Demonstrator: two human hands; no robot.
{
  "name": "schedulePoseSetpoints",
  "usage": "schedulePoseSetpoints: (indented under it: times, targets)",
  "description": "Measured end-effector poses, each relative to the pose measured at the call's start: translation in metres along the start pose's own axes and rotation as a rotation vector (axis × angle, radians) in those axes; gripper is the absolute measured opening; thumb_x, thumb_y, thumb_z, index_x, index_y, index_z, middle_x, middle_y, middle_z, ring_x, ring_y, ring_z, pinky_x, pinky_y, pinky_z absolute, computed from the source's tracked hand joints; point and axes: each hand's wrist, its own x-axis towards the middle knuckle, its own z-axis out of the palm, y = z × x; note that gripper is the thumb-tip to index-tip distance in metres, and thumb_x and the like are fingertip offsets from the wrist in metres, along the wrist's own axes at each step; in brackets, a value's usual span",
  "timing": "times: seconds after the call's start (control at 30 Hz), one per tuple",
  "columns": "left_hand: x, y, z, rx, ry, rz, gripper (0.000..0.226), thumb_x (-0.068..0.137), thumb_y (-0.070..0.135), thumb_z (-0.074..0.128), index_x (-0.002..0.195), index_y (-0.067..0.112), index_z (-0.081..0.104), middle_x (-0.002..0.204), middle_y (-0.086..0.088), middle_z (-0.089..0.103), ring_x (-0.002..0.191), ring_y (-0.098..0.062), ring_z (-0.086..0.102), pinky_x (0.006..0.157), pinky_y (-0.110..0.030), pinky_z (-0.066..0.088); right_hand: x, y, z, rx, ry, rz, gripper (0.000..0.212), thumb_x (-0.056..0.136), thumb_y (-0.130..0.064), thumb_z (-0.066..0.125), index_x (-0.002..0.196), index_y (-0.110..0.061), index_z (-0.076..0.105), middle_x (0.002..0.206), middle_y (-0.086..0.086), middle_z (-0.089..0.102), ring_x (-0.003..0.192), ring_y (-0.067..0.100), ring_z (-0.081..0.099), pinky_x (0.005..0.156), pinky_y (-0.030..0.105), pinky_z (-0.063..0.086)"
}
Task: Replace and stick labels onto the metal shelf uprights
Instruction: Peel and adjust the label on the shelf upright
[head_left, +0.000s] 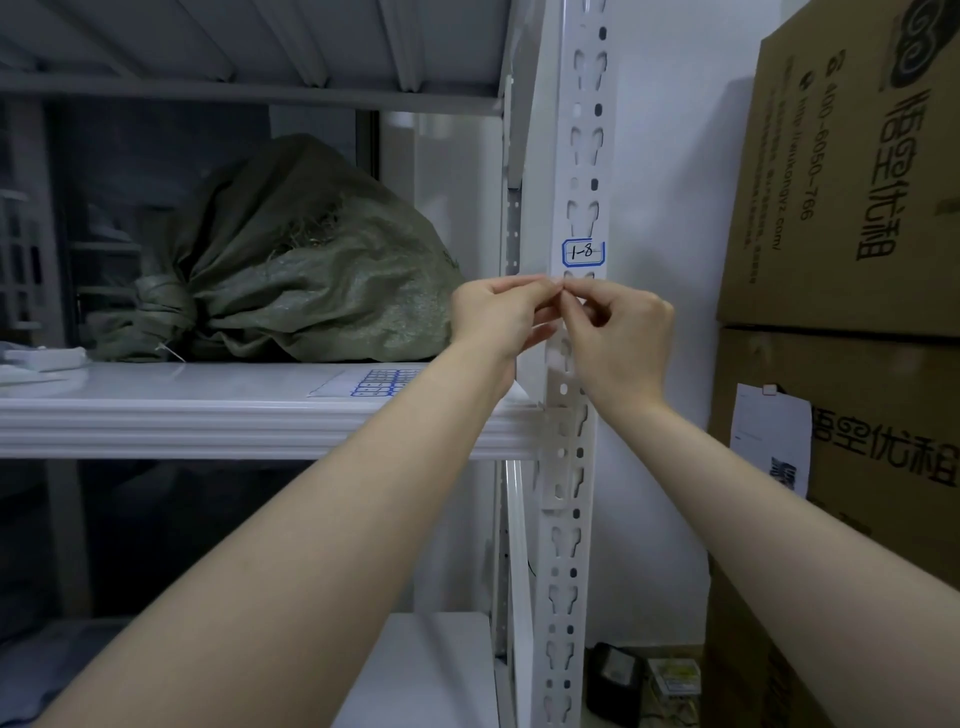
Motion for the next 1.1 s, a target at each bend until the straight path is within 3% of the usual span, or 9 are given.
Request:
schedulePoseSetpoints:
  times: [0.27, 0.37, 0.7, 0.93, 1.1]
  targets:
    - [0.004, 0.004, -0.004, 0.052, 0.061, -0.021, 0.014, 0.081, -0.001, 0.072, 0.095, -0.004, 0.070, 0.079, -0.012, 0.070, 0.062, -0.013, 0.065, 0.054, -0.017, 0.052, -0.001, -0.003, 0.000, 0.001, -0.074, 0.022, 0.020, 0.086, -0.028, 0.059, 0.096, -0.028, 0.075, 0.068, 0.000, 0.071, 0.063, 0.022, 0.062, 0.061, 0.038, 0.052]
    - [0.005, 0.006, -0.007, 0.159, 0.055, -0.022, 0.009, 0.083, 0.004, 0.072, 0.091, 0.001, 0.071, 0.084, -0.012, 0.072, 0.067, -0.014, 0.067, 0.059, -0.021, 0.055, 0.000, -0.003, 0.000, 0.017, -0.075, 0.043, 0.018, 0.084, -0.031, 0.061, 0.095, -0.030, 0.076, 0.069, -0.003, 0.071, 0.063, 0.018, 0.063, 0.062, 0.037, 0.053]
    - [0.004, 0.007, -0.008, 0.374, 0.108, 0.080, 0.003, 0.087, 0.011, 0.069, 0.088, 0.010, 0.072, 0.081, -0.005, 0.073, 0.064, -0.011, 0.066, 0.055, -0.024, 0.053, 0.002, -0.015, 0.001, -0.097, -0.047, 0.097, 0.014, 0.083, -0.031, 0.063, 0.085, -0.026, 0.076, 0.069, -0.003, 0.069, 0.069, 0.019, 0.063, 0.063, 0.030, 0.050]
    - [0.002, 0.011, -0.009, 0.427, 0.089, 0.059, 0.009, 0.089, 0.020, 0.068, 0.085, 0.014, 0.072, 0.078, 0.001, 0.074, 0.061, -0.008, 0.063, 0.052, -0.021, 0.046, 0.005, -0.020, -0.001, -0.112, -0.063, 0.141, 0.012, 0.084, -0.032, 0.063, 0.083, -0.025, 0.073, 0.062, -0.010, 0.057, 0.071, 0.019, 0.063, 0.065, 0.030, 0.050]
    - [0.002, 0.013, 0.000, 0.419, 0.085, 0.111, 0.011, 0.087, 0.023, 0.068, 0.086, 0.014, 0.074, 0.081, 0.001, 0.076, 0.060, -0.006, 0.061, 0.049, -0.018, 0.044, 0.008, -0.016, 0.000, -0.090, -0.070, 0.162, 0.015, 0.089, -0.033, 0.056, 0.080, -0.024, 0.062, 0.066, -0.008, 0.061, 0.072, 0.024, 0.062, 0.065, 0.036, 0.050]
